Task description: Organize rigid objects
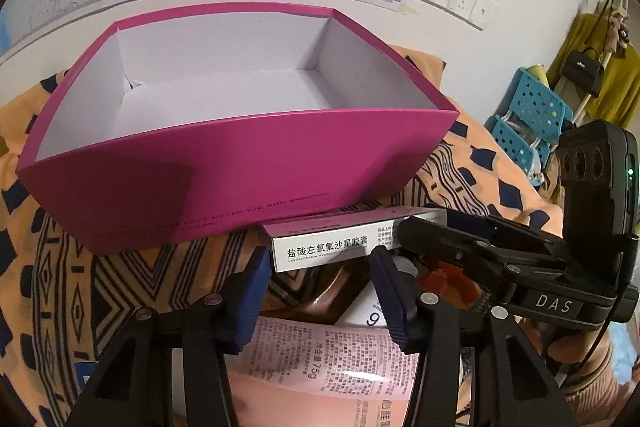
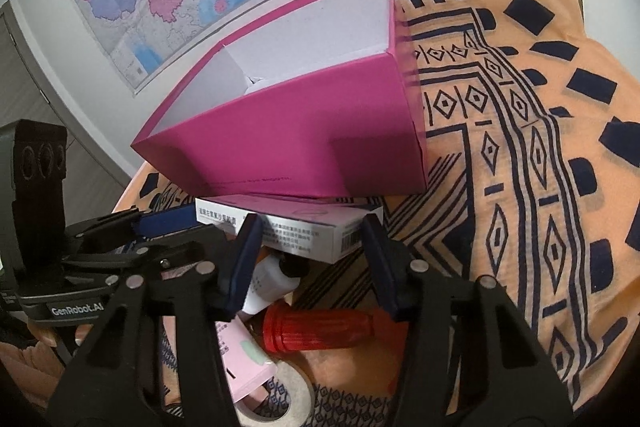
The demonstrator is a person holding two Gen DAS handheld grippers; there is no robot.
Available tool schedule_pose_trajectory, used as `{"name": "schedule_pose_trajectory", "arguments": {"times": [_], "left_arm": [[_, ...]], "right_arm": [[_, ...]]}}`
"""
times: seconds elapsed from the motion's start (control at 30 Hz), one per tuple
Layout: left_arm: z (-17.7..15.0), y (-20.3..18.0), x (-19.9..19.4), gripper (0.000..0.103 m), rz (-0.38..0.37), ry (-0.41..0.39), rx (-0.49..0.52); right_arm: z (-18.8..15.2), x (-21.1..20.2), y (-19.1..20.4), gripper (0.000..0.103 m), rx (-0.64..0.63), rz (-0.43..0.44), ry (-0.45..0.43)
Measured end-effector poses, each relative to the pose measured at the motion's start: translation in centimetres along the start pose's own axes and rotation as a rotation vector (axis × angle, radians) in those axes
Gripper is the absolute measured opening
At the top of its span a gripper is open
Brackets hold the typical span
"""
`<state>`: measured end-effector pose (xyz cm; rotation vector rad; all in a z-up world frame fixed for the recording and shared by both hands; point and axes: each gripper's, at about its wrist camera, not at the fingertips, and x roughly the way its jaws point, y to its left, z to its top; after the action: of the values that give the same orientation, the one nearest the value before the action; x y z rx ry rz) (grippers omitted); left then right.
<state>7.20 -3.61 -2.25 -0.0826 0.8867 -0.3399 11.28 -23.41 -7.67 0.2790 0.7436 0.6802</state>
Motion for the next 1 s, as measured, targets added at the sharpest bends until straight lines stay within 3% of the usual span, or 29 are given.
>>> {"name": "schedule_pose_trajectory", "arguments": {"times": [0.3, 0.67, 0.83, 1.0], "left_arm": [[0.1, -0.6, -2.9, 0.052, 0.011, -0.059, 0.039], [3.0, 0.1, -9.0, 0.053, 0.012, -0.238, 0.042], [5.3, 1.2, -10.0, 0.053, 0.044, -0.294, 0.044], [6.8, 3.1, -8.9, 0.053, 0.074, -0.284, 0.007]], "right_arm": [[0.4, -1.9, 2.1, 0.053, -0.067, 0.014, -0.028], [4.4, -5.6, 7.6, 0.053, -0.239, 0.033, -0.142], [7.2, -5.1, 9.2, 0.053, -0.304, 0.036, -0.181], [9.1, -2.9, 9.5, 0.051, -0.334, 0.023, -0.171]]}}
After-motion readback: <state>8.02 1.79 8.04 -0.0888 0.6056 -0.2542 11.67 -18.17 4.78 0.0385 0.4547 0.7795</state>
